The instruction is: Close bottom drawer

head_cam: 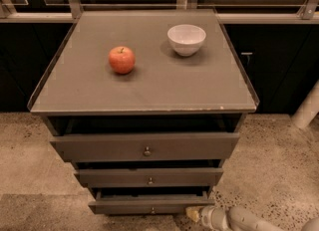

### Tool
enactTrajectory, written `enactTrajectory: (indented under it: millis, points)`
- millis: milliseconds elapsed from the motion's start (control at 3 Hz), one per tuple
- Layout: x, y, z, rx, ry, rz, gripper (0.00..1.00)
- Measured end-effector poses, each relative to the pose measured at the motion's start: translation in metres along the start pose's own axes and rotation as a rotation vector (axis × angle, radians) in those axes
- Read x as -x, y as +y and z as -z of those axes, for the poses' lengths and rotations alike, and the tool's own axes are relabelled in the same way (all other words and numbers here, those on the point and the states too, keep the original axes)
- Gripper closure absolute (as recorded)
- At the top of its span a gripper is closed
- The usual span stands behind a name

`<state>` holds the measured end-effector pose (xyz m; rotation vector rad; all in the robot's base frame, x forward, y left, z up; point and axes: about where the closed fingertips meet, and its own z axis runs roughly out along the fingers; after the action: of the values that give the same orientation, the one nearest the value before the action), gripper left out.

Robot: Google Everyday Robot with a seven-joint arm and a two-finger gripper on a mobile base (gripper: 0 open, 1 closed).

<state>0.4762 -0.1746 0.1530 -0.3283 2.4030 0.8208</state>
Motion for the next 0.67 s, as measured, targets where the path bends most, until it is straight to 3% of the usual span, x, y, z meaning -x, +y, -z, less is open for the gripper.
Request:
enactTrajectory:
  millis: [333, 667]
  points:
    - [-0.001, 0.0, 0.001, 0.0, 0.0, 0.0, 1.0]
    - [0.011, 0.002, -0.018, 0.005, -0.004, 0.029, 1.0]
